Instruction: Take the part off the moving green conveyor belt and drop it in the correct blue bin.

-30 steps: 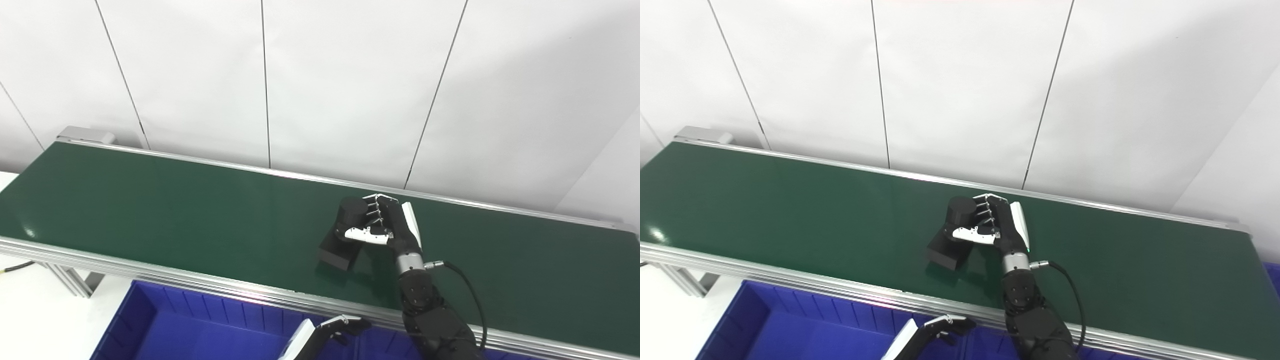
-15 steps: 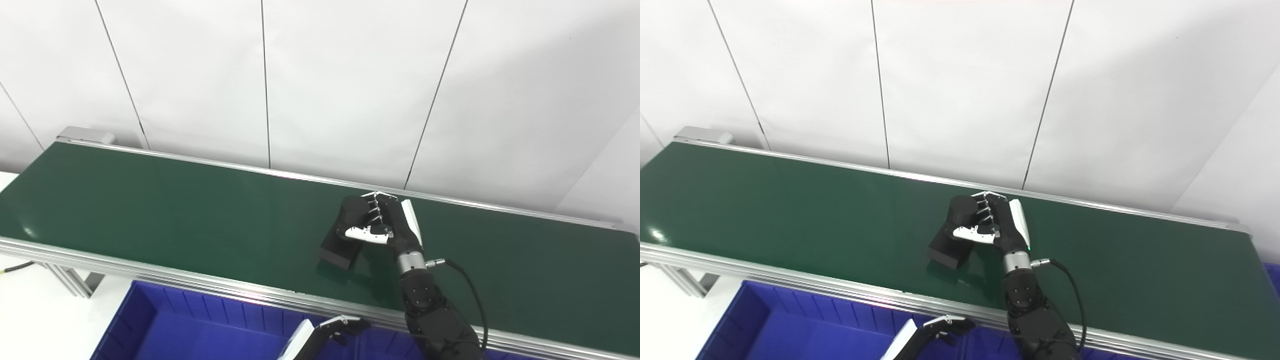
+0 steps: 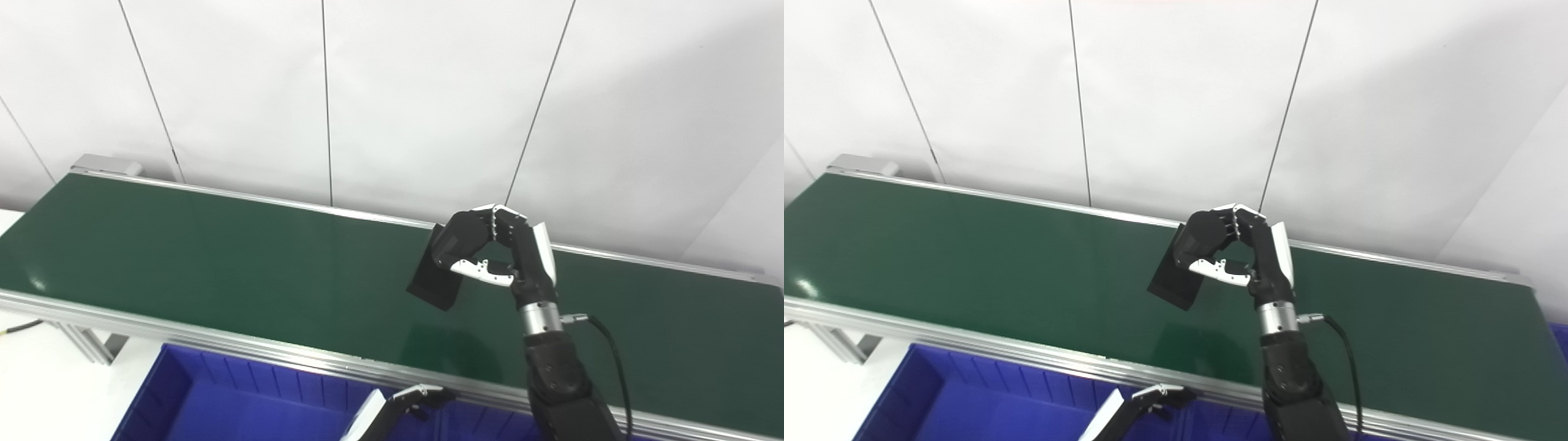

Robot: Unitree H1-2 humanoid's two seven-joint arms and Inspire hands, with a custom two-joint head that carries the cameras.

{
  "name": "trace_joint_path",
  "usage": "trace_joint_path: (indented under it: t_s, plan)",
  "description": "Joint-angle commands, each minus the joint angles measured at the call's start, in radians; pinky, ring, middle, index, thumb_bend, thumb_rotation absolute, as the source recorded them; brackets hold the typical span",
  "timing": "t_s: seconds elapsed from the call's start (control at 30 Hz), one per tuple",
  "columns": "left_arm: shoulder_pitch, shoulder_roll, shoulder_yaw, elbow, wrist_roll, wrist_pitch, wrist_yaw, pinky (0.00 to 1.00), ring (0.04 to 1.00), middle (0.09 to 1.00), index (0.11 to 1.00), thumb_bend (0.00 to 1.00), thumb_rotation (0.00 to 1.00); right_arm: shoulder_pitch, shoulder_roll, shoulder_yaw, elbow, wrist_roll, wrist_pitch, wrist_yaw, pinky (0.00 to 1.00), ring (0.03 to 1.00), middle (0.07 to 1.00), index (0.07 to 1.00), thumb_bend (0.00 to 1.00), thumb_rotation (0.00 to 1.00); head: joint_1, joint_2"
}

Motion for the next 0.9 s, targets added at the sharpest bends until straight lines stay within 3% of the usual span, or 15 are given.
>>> trace_joint_path:
  t_s: [0.0,0.17,0.43,0.67,0.87]
  plan:
    - [-0.012,-0.006,0.01,-0.02,-0.005,-0.038,-0.006,0.65,0.741,0.775,0.742,0.87,0.14,0.014,-0.017,-0.023,-0.12,0.025,0.034,0.032,0.38,0.438,0.483,0.502,0.52,0.0,-0.003,0.0]
    - [-0.011,-0.002,0.018,-0.028,-0.01,-0.038,-0.019,0.66,0.745,0.777,0.746,0.87,0.15,0.084,-0.039,-0.055,-0.265,0.044,0.077,0.073,0.37,0.431,0.487,0.505,0.52,0.0,-0.034,0.013]
    - [0.007,0.02,0.047,-0.09,-0.02,-0.038,-0.044,0.67,0.751,0.779,0.75,0.86,0.15,0.197,-0.079,-0.093,-0.46,0.027,0.154,0.12,0.37,0.435,0.482,0.5,0.52,0.0,-0.157,0.077]
    - [0.022,0.026,0.082,-0.134,-0.02,-0.038,-0.057,0.67,0.741,0.758,0.727,0.87,0.1,0.331,-0.141,-0.128,-0.526,0.016,0.143,0.146,0.39,0.443,0.472,0.5,0.52,0.0,-0.184,0.105]
    - [0.036,0.033,0.126,-0.178,-0.046,-0.038,-0.117,0.67,0.739,0.756,0.724,0.87,0.11,0.441,-0.166,-0.166,-0.556,0.014,0.137,0.144,0.39,0.448,0.481,0.493,0.52,0.0,-0.26,0.176]
